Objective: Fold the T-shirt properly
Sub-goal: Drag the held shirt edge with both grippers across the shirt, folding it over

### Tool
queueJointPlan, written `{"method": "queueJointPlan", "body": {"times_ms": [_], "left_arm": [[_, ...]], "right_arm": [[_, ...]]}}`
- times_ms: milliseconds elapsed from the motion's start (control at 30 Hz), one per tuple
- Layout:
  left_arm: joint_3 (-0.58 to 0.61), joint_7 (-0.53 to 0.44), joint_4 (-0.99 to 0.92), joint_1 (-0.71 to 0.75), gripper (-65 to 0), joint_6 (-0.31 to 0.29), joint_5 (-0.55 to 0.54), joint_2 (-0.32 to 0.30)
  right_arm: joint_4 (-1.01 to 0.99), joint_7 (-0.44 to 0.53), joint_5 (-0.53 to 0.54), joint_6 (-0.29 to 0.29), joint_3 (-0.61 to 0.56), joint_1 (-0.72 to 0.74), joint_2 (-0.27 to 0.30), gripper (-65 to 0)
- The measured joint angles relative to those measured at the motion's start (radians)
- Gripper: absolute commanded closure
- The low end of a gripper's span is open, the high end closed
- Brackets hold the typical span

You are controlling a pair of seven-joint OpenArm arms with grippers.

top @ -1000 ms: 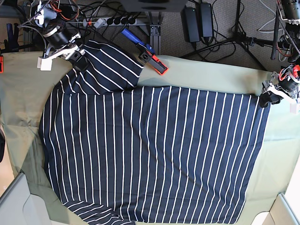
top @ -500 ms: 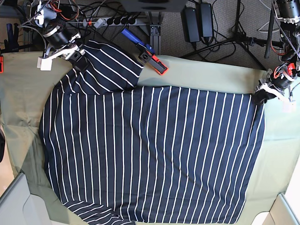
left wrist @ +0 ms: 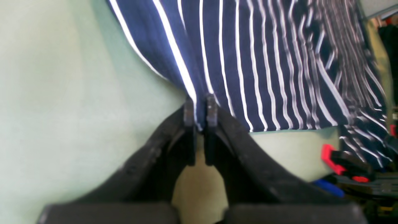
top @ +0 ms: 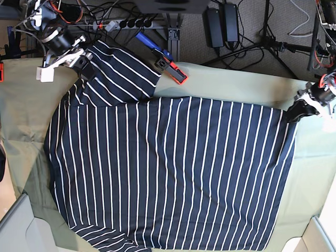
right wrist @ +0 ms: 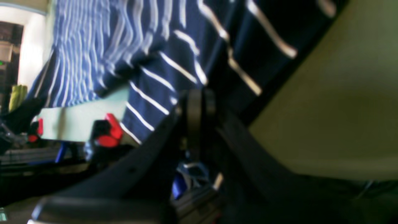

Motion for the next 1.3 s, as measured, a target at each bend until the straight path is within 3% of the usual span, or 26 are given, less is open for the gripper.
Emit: {"method": "queueJointPlan", "body": {"times_ms": [233,433,600,733,900,1100,1300], "left_arm": [[-0.017,0.008,0.001,0.002,0.0,0.000,-0.061,-0.056],[-0.029,0.014,0.001,-0.052,0.0,-0.001,-0.051,-0.058],[-0.010,-0.014,0.002,-0.098,0.0,-0.002,0.010,-0.058],[0.079,-0.037,-0.006,-0.174,0.0,-0.005,0.103,-0.060],[0.184,-0.062,-0.117,-0.280,0.0,-0.014,0.129,-0.058],[0.220,-0.083,-0.286,-0.449,0.0,-0.014,0.149,-0.064],[0.352,-0.176,-0.410,-0.583,0.0,-0.016,0.249,-0.057]], "right_arm": [[0.164,-0.005,0.026,0.000,0.119,-0.052,0.009,0.0],[0.201,-0.004,-0.012,0.000,0.132,0.009,0.110,0.0],[0.186,0.002,-0.041,0.000,0.127,0.082,0.162,0.0],[0.139,0.002,-0.064,0.000,0.082,0.153,0.203,0.0],[0.058,0.008,-0.127,0.000,-0.026,0.262,0.242,0.0],[-0.070,0.010,-0.161,0.000,-0.088,0.413,0.240,0.0],[-0.261,0.009,-0.221,0.000,-0.189,0.604,0.241,0.0]]}}
